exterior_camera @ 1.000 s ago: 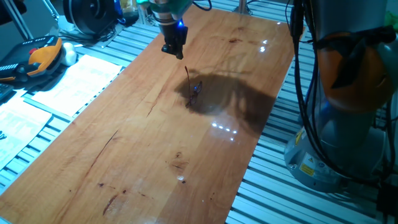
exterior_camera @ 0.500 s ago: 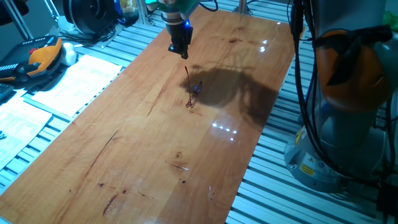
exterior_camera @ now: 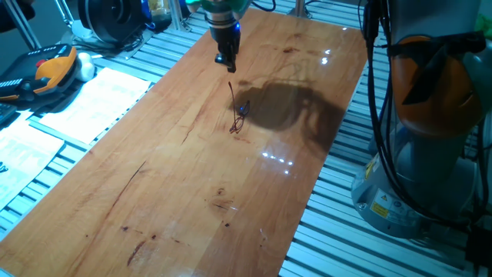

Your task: Unfold the leg of the glasses (with one hand)

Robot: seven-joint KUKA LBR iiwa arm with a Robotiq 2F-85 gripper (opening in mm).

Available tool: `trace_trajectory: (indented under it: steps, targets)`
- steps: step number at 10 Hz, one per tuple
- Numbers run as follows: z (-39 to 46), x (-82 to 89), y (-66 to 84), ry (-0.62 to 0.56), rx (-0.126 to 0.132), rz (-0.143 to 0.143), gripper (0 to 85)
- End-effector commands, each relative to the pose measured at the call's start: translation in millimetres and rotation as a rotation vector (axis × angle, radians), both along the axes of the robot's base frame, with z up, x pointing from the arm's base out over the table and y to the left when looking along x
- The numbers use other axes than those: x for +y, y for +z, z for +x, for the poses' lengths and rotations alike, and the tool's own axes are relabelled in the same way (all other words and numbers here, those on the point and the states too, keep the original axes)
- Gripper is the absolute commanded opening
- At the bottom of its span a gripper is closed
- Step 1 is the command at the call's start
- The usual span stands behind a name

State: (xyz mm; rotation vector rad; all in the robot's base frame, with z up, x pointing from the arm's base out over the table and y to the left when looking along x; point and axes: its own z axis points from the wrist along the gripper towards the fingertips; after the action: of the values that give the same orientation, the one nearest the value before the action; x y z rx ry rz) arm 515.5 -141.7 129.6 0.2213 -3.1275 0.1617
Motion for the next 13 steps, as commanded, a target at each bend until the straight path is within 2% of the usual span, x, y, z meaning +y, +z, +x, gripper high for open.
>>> trace_trajectory:
  steps: [1,2,3,5,6,7,8,11,13]
  targets:
    - [-1.5,-0.3,-0.2,0.049,0.005,0.005,0.0]
    - [-5.1,-3.4,-0.6,0.078,0.011,0.031,0.0]
    - [-9.1,-5.5,-1.0,0.1,0.013,0.041,0.0]
    - [-17.4,-4.6,-2.7,0.124,0.011,0.035,0.0]
    - [-18.9,-3.7,-3.7,0.161,0.016,0.032,0.0]
    - [-20.2,-3.7,-5.8,0.217,0.021,0.022,0.0]
    - [-22.3,-4.1,-8.7,0.276,0.02,0.001,0.0]
    - [-34.6,-1.7,-23.9,0.309,0.01,0.011,0.0]
    - [-38.5,2.3,-30.3,0.31,0.006,0.015,0.0]
